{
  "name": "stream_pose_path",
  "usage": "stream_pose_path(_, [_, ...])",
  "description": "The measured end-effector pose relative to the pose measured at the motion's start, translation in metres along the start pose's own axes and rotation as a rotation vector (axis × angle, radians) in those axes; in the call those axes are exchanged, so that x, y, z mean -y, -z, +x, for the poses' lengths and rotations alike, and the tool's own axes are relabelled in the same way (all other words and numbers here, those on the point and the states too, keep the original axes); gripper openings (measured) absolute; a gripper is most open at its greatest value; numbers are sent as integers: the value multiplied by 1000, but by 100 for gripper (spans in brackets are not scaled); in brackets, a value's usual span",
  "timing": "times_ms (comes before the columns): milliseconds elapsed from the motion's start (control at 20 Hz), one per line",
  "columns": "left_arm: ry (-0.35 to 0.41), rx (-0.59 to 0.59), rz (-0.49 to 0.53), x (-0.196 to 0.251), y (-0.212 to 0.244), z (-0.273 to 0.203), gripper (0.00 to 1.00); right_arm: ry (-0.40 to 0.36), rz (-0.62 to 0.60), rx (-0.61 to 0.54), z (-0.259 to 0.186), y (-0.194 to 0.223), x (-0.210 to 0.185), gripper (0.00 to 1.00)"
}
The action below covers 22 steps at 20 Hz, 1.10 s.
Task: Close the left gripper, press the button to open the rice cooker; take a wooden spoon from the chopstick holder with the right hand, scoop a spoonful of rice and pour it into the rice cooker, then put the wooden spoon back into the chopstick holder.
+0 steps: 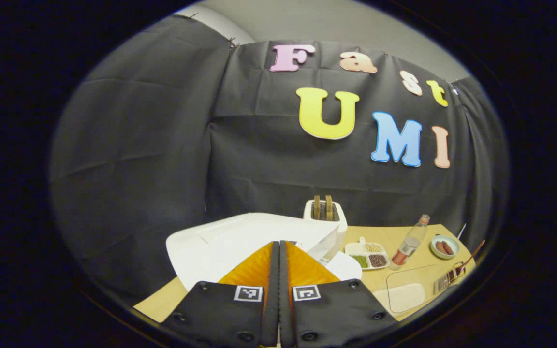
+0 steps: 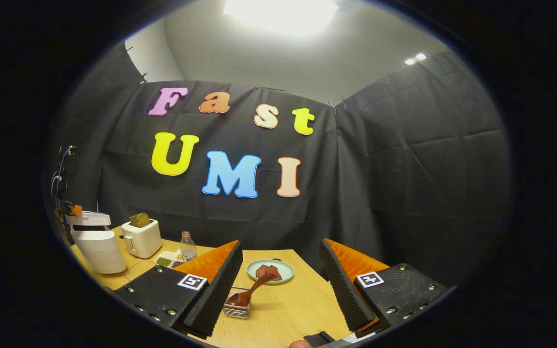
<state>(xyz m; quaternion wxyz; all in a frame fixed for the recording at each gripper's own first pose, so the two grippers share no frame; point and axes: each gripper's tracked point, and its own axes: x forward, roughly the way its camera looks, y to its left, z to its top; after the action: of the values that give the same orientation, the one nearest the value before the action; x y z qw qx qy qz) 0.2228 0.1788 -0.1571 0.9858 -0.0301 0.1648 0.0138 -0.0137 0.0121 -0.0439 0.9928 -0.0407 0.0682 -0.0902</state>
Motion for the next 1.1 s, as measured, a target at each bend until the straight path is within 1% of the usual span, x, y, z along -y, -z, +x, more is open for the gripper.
stream_pose_path(100, [-42, 60, 23, -6, -27, -8, 9, -18, 17, 2, 5, -1, 3, 96])
stream_pose_path(150, [-51, 91, 29, -7, -42, -16, 9, -28, 21, 6, 10, -2, 3, 96])
stream_pose_path(250, [-43, 142, 24, 5, -64, -38, 9, -49, 25, 11, 19, -2, 5, 96])
stream_pose_path(350, [-10, 188, 14, 23, -83, -59, 17, -81, 44, 11, 29, -2, 3, 96])
stream_pose_path(400, [2, 209, 18, 31, -90, -69, 24, -97, 55, 7, 34, -1, 2, 96])
stream_pose_path(450, [9, 232, 23, 40, -98, -80, 35, -115, 66, 6, 39, 1, 0, 97])
stream_pose_path(600, [8, 290, 57, 64, -115, -114, 99, -162, 97, -5, 55, 8, -5, 96])
stream_pose_path(700, [5, 307, 74, 83, -119, -132, 99, -179, 126, -34, 69, 19, -6, 97])
stream_pose_path(850, [11, 305, 67, 109, -116, -154, 99, -199, 196, -100, 89, 42, -7, 97])
stream_pose_path(1100, [-18, 294, 70, 129, -99, -194, 99, -220, 262, -184, 121, 77, -7, 98])
